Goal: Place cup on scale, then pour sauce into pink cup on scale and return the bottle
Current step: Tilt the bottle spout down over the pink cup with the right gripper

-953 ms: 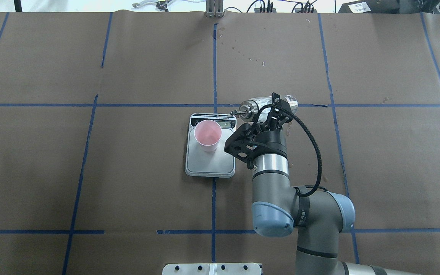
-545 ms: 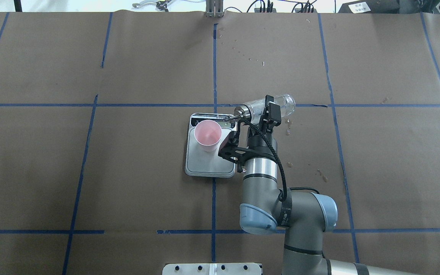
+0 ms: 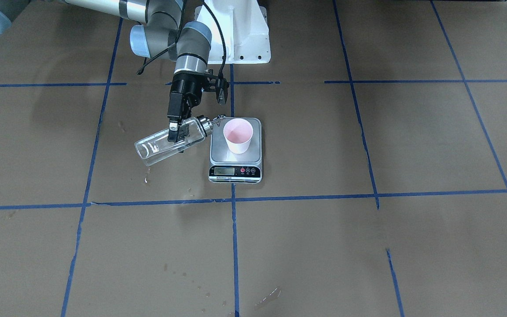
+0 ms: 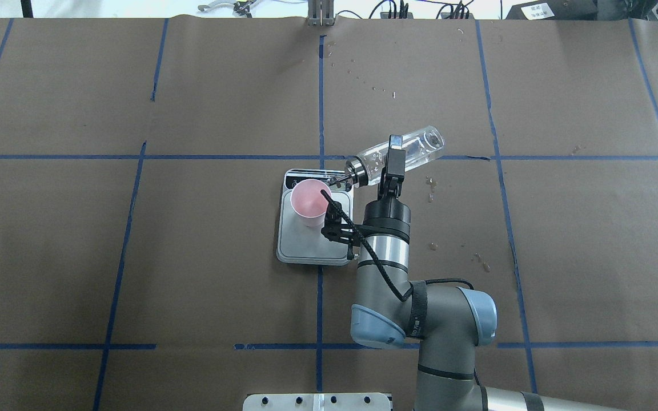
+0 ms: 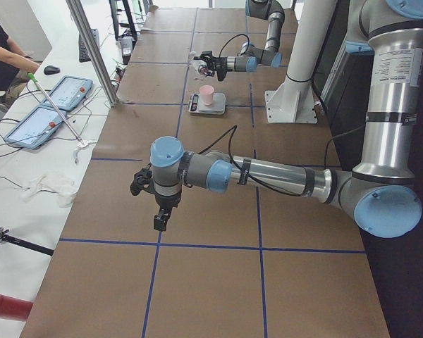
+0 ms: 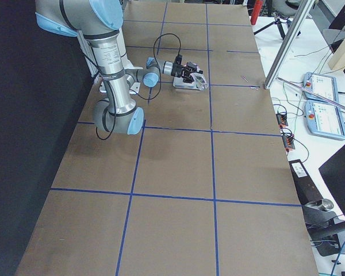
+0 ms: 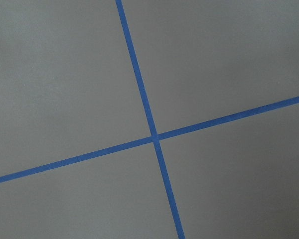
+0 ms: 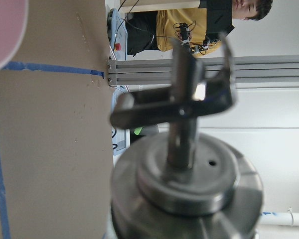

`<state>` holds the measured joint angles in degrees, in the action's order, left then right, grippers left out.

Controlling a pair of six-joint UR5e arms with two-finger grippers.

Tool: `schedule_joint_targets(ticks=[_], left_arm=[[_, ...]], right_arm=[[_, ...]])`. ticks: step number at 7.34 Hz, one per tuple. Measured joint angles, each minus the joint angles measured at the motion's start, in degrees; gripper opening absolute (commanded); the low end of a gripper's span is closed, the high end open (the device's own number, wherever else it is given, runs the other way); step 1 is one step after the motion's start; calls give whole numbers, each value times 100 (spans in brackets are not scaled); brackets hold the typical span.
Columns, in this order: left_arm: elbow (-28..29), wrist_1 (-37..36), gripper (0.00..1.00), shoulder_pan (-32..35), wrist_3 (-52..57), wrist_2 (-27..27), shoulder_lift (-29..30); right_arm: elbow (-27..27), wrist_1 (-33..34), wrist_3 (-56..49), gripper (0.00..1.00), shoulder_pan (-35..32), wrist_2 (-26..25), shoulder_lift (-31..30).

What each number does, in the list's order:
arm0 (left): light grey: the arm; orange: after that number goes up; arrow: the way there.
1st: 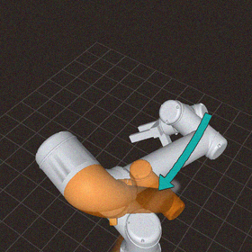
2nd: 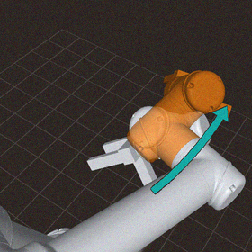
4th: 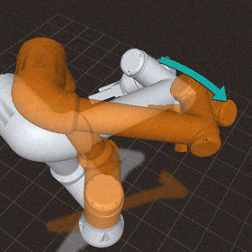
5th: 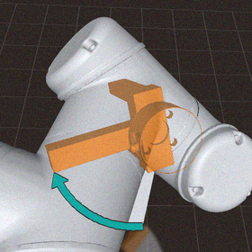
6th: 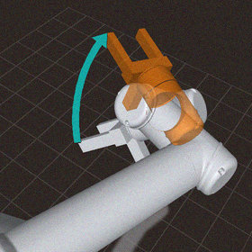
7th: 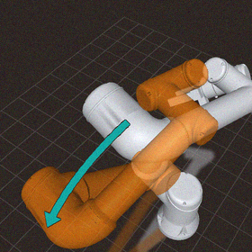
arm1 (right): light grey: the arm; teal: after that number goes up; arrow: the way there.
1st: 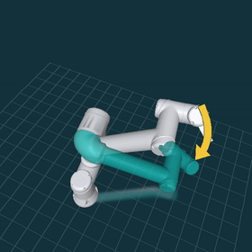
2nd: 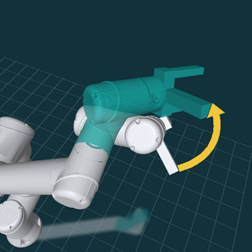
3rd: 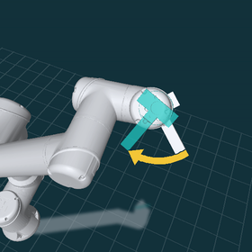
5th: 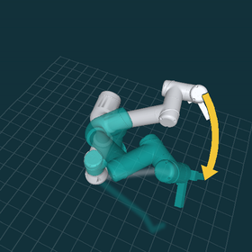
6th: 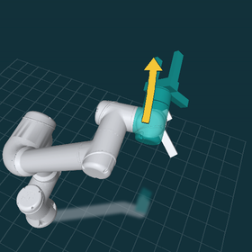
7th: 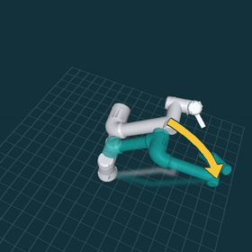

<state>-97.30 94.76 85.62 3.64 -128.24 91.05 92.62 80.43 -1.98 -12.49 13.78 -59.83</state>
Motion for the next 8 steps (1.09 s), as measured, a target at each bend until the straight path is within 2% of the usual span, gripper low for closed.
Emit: schedule_joint_targets(ticks=[4, 8], left_arm=[[5, 7, 100, 22, 21, 1, 1], [20, 20, 100, 24, 23, -1, -21]], right_arm=[[-16, 8, -1197, 0, -5, -257, 9], [-16, 108, -2853, 0, -24, -639, 270]])
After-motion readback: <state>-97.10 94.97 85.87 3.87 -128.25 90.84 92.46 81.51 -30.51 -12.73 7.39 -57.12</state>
